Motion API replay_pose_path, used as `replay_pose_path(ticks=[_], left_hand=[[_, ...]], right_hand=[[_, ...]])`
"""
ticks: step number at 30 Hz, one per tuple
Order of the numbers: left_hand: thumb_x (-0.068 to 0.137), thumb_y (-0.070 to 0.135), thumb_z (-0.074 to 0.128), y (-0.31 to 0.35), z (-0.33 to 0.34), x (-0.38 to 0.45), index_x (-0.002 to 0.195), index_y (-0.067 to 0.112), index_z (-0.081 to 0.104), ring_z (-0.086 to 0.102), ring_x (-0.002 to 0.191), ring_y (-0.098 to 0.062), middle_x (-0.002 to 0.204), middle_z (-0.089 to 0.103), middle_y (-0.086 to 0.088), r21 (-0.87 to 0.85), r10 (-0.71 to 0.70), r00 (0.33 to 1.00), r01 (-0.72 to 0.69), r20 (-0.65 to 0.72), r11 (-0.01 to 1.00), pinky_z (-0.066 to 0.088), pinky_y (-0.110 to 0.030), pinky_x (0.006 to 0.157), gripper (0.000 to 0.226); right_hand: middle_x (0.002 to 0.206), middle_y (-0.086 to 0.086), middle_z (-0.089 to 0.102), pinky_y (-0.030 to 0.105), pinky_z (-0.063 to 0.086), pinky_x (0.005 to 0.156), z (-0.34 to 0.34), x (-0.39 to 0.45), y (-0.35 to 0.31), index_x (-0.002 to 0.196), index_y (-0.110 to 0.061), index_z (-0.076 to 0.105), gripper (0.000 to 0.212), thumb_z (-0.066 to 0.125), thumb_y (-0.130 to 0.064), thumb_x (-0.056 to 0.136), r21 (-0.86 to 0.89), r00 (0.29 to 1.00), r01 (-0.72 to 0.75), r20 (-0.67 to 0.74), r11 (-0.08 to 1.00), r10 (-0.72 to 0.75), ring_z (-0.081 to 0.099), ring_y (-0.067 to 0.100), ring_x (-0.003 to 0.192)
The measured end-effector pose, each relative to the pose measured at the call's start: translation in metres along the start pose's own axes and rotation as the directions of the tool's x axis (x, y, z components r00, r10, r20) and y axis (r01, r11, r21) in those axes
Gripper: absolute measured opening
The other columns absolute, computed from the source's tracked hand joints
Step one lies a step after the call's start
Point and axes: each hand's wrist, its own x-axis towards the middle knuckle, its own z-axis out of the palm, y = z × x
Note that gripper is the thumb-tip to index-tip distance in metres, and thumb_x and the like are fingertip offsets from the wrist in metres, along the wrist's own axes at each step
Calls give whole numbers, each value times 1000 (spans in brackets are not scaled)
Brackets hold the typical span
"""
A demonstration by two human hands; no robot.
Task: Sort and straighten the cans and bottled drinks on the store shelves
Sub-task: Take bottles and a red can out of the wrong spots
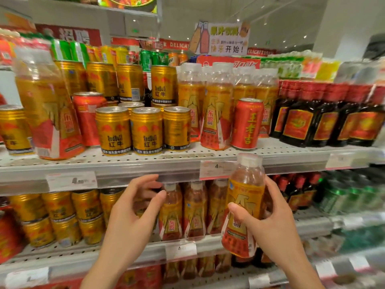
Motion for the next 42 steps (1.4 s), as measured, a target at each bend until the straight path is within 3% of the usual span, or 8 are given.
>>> replay_pose_path(ticks=[3, 11, 17, 26, 32, 35, 37, 42], left_hand=[[87, 32, 67, 2, 12, 5, 114, 37, 63, 66, 100, -4, 106, 71, 17, -30, 8, 1000, -8, 6, 1000, 50, -18, 81, 28], [91, 26, 69, 16, 42, 8, 116, 36, 64, 68, 98, -10, 103, 71, 13, 3, 19, 999, -19, -49, 1000, 54, -29, 86, 27], [92, 24, 69, 40, 92, 5, 117, 31, 65, 67, 98, -3, 102, 71, 16, 58, 66, 989, -59, -132, 997, 52, -12, 79, 26], [93, 31, 67, 78, 153, 26, 122, 36, 59, 63, 104, 0, 113, 64, 17, 237, 191, 963, -143, -192, 961, 59, -30, 79, 30], [92, 29, 70, 97, 161, 80, 147, 32, 37, 51, 106, 18, 141, 40, 6, 442, 353, 912, -233, -212, 866, 47, -1, 76, 64], [92, 38, 67, 94, 158, 102, 155, 30, 23, 54, 120, -7, 152, 35, 3, 536, 379, 903, -223, -200, 814, 54, -14, 80, 77], [92, 39, 67, 87, 156, 112, 157, 30, 21, 55, 123, -21, 153, 36, 1, 568, 399, 893, -223, -207, 792, 58, -36, 89, 80], [91, 31, 70, 66, 157, 115, 160, 31, 10, 42, 136, -14, 151, 39, 1, 531, 410, 896, -268, -168, 804, 50, -50, 103, 91]], right_hand=[[118, -42, 57, 34, 52, 97, -8, 4, 0, 116, -76, 41, 73, 81, -61, 56, -8, 1000, 14, -25, 1000, -14, 59, -8, 112], [113, -37, 60, 14, 41, 82, -39, 22, 16, 125, -62, 45, 77, 81, -55, 57, 21, 998, 47, -41, 999, -46, 54, -20, 104], [122, -28, 59, 13, 42, 83, -81, 48, 39, 135, -51, 45, 89, 80, -58, 53, 47, 994, 104, 29, 993, -106, 54, -16, 109], [119, -24, 64, 9, 52, 71, -142, 94, 39, 136, -50, 46, 86, 82, -55, 58, 98, 971, 219, 78, 971, -226, 60, -12, 104], [130, -26, 57, 13, 53, 87, -143, 128, -6, 139, -47, 41, 83, 78, -60, 66, 122, 900, 425, 49, 897, -433, 56, -8, 118], [140, -23, 51, 21, 47, 101, -133, 153, -24, 147, -41, 36, 88, 79, -58, 73, 62, 859, 511, 5, 857, -513, 50, -4, 128], [147, -21, 46, 24, 43, 107, -122, 170, -27, 153, -37, 30, 93, 78, -57, 77, 24, 849, 529, -6, 848, -529, 45, -3, 133], [144, -12, 53, 41, 47, 109, -95, 186, -10, 157, -41, 15, 91, 61, -71, 85, -104, 887, 459, 8, 882, -461, 52, 8, 130]])
